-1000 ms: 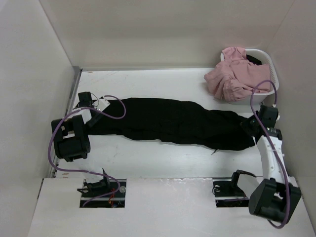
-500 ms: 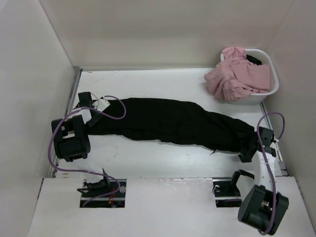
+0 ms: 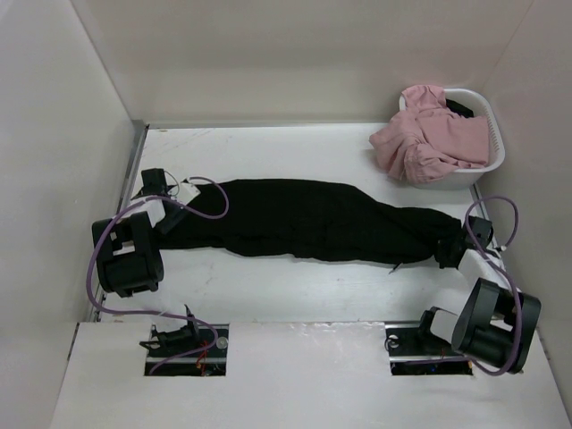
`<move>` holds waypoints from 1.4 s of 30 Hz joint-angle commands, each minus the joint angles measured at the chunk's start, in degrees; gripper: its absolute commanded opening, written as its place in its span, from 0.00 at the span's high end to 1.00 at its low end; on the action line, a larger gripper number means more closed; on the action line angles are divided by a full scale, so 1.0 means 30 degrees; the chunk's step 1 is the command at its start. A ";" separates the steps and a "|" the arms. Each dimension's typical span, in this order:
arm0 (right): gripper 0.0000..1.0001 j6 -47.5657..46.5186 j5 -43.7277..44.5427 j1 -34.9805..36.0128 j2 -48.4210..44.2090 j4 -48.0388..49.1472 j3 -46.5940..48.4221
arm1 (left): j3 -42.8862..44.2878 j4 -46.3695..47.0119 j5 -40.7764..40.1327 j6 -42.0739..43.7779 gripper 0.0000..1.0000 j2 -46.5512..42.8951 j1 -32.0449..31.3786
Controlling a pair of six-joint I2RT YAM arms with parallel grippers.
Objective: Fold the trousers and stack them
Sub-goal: Fold the trousers
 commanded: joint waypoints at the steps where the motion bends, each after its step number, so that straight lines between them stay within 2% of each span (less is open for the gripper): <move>1: 0.97 0.0028 0.1385 -0.0039 0.0534 0.0038 -0.1252 | -0.0209 -0.0652 0.0567 -0.0062 0.41 -0.0937 0.0202; 2: 1.00 -0.0177 0.1562 0.0076 0.0446 0.0067 -0.1253 | -0.0209 -0.0681 0.0625 -0.0004 0.41 -0.1054 0.0289; 5: 1.00 -0.1491 0.2351 0.0573 -0.0254 -0.0107 -0.0641 | -0.0296 -0.0886 0.0772 0.0201 0.41 -0.1668 0.0524; 9: 1.00 -0.4214 0.4866 0.1511 -0.3266 -0.2474 0.1670 | -0.0501 -0.1675 0.1094 0.0377 0.40 -0.2927 0.0466; 12: 1.00 -0.7432 0.6744 0.2767 -0.5467 -0.3650 0.4041 | -0.0823 -0.2525 0.1270 0.0524 0.39 -0.3661 0.0087; 15: 1.00 -1.0659 0.9083 0.6393 -0.6058 -0.3974 0.6125 | -0.1058 -0.2732 0.1242 0.0495 0.39 -0.3635 -0.0353; 17: 1.00 -1.1922 1.2386 1.0865 -0.5681 -0.4616 0.7296 | -0.1029 -0.2732 0.1125 0.0349 0.39 -0.3168 -0.0558; 19: 1.00 -1.2394 1.5524 1.5494 -0.4338 -0.5145 0.8293 | -0.0942 -0.2761 0.1036 0.0173 0.39 -0.2640 -0.0792; 21: 1.00 -1.2542 1.7405 1.9308 -0.2175 -0.5177 0.9317 | -0.0766 -0.2762 0.0920 -0.0089 0.40 -0.1938 -0.1114; 25: 1.00 -1.2630 1.8115 2.4120 0.3419 -0.5060 1.2419 | -0.0590 -0.2704 0.0802 -0.0530 0.40 -0.1086 -0.1643; 29: 1.00 -1.2806 1.8059 2.6850 0.8606 -0.4942 1.6431 | -0.0502 -0.2762 0.0947 -0.0940 0.41 -0.0500 -0.1702; 34: 0.99 -1.2660 1.6393 2.8085 1.3066 -0.4622 2.0685 | -0.0502 -0.2791 0.1124 -0.1116 0.43 0.0116 -0.1702; 35: 0.92 -1.2601 1.5575 2.8114 1.3623 -0.4301 2.0922 | -0.0502 -0.2733 0.1124 -0.1146 0.43 0.0203 -0.1673; 36: 0.82 -1.2630 1.4465 2.8115 1.3948 -0.3921 2.1012 | -0.0502 -0.2732 0.1153 -0.1175 0.43 0.0291 -0.1644; 37: 0.65 -1.2804 1.3381 2.8115 1.4067 -0.3482 2.0984 | -0.0473 -0.2732 0.1153 -0.1175 0.43 0.0350 -0.1643; 39: 0.26 -1.3563 1.1068 2.8289 1.3748 -0.2399 2.0721 | -0.0385 -0.2732 0.1153 -0.1175 0.43 0.0409 -0.1614; 40: 0.00 -1.4061 1.0040 2.8465 1.3311 -0.1784 2.0546 | -0.0326 -0.2732 0.1153 -0.1175 0.43 0.0409 -0.1585; 42: 0.00 -1.4387 0.8135 2.8728 1.1908 -0.1019 2.0368 | -0.0151 -0.2761 0.1153 -0.1175 0.43 0.0438 -0.1497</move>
